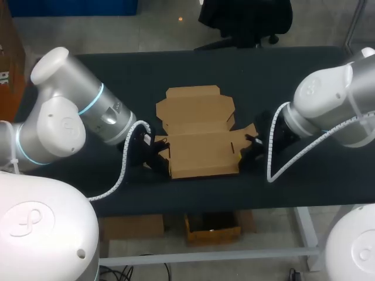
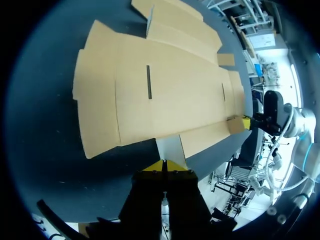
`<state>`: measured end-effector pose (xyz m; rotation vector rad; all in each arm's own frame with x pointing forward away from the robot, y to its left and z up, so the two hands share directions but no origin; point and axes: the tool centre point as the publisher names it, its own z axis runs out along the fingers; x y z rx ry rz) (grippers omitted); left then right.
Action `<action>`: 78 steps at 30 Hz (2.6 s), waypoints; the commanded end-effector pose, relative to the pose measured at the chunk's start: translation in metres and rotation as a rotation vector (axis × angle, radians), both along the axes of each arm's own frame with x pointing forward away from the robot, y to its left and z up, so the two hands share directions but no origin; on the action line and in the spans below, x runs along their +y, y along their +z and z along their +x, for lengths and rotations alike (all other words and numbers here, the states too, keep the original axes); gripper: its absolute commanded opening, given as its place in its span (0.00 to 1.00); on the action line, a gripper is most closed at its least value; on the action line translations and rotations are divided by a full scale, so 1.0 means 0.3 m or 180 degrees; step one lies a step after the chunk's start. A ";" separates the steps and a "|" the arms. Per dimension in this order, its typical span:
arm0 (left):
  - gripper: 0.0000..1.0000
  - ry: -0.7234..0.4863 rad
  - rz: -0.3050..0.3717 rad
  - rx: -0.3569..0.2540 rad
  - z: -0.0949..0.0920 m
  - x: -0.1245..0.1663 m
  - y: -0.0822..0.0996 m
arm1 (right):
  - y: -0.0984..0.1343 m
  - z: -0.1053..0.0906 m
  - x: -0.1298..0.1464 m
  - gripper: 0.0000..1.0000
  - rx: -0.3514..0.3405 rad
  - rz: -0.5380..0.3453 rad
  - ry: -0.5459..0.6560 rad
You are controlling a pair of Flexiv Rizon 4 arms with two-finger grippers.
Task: Assemble the packaging by folding the flat box into shape, placing the metal phone stand inside, and closing the box properly
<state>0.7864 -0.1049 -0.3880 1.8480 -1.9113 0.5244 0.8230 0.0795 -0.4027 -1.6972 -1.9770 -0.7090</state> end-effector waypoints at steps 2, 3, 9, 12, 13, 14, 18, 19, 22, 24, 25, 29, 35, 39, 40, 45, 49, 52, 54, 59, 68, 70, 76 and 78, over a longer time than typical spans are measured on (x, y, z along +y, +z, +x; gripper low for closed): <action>0.00 -0.0028 0.0048 0.0013 0.000 -0.025 -0.007 | 0.003 -0.004 0.021 0.00 -0.0009 -0.0052 0.0019; 0.00 -0.0035 0.0048 0.0014 -0.002 -0.028 -0.008 | 0.004 -0.006 0.024 0.00 -0.0012 -0.0060 0.0025; 0.00 -0.0067 0.0048 0.0022 -0.009 -0.038 -0.012 | 0.007 -0.010 0.035 0.00 -0.0027 -0.0094 0.0046; 0.00 -0.0078 0.0050 0.0020 -0.012 -0.041 -0.013 | 0.007 -0.015 0.038 0.00 -0.0031 -0.0098 0.0054; 0.00 -0.0081 0.0051 0.0019 -0.012 -0.042 -0.013 | 0.006 -0.017 0.038 0.00 -0.0032 -0.0100 0.0055; 0.00 -0.0084 0.0052 0.0019 -0.013 -0.043 -0.013 | 0.004 -0.019 0.037 0.00 -0.0033 -0.0102 0.0059; 0.00 -0.0100 0.0060 0.0009 -0.015 -0.048 -0.011 | -0.007 -0.024 0.032 0.00 -0.0019 -0.0107 0.0057; 0.00 -0.0103 0.0061 0.0005 -0.015 -0.049 -0.010 | -0.009 -0.025 0.032 0.00 -0.0012 -0.0110 0.0058; 0.00 -0.0104 0.0066 -0.0008 -0.014 -0.054 -0.008 | -0.016 -0.029 0.033 0.00 0.0004 -0.0118 0.0060; 0.00 -0.0105 0.0069 -0.0016 -0.014 -0.057 -0.008 | -0.019 -0.031 0.033 0.00 0.0010 -0.0121 0.0063; 0.00 -0.0106 0.0069 -0.0019 -0.015 -0.059 -0.007 | -0.020 -0.032 0.033 0.00 0.0012 -0.0122 0.0063; 0.00 -0.0114 0.0069 -0.0030 -0.018 -0.063 -0.005 | -0.024 -0.037 0.039 0.00 0.0021 -0.0127 0.0076; 0.00 -0.0128 0.0078 -0.0045 -0.022 -0.070 -0.015 | -0.030 -0.049 0.051 0.00 0.0020 -0.0148 0.0113; 0.00 -0.0134 0.0075 -0.0050 -0.027 -0.073 -0.023 | -0.035 -0.055 0.052 0.00 0.0024 -0.0171 0.0113; 0.00 -0.0135 0.0075 -0.0048 -0.027 -0.073 -0.025 | -0.035 -0.057 0.053 0.00 0.0025 -0.0176 0.0113; 0.00 -0.0140 0.0078 -0.0053 -0.031 -0.077 -0.028 | -0.039 -0.065 0.054 0.00 0.0023 -0.0195 0.0111; 0.00 -0.0140 0.0085 -0.0082 -0.034 -0.082 -0.028 | -0.041 -0.070 0.055 0.00 0.0027 -0.0198 0.0113; 0.00 -0.0142 0.0085 -0.0113 -0.036 -0.087 -0.031 | -0.041 -0.072 0.057 0.00 0.0023 -0.0205 0.0121; 0.00 -0.0151 0.0076 -0.0128 -0.036 -0.089 -0.034 | -0.042 -0.072 0.058 0.00 0.0023 -0.0207 0.0124; 0.00 -0.0141 0.0090 -0.0177 -0.038 -0.095 -0.040 | -0.046 -0.072 0.058 0.00 0.0027 -0.0212 0.0127; 0.00 -0.0115 0.0105 -0.0305 -0.038 -0.102 -0.056 | -0.060 -0.064 0.058 0.00 0.0048 -0.0224 0.0131; 0.00 -0.0115 0.0106 -0.0331 -0.039 -0.103 -0.059 | -0.062 -0.062 0.059 0.00 0.0051 -0.0226 0.0131; 0.00 -0.0075 0.0146 -0.0395 -0.031 -0.108 -0.068 | -0.068 -0.058 0.063 0.00 0.0062 -0.0237 0.0140; 0.00 -0.0052 0.0183 -0.0455 -0.030 -0.112 -0.071 | -0.068 -0.058 0.063 0.00 0.0062 -0.0239 0.0142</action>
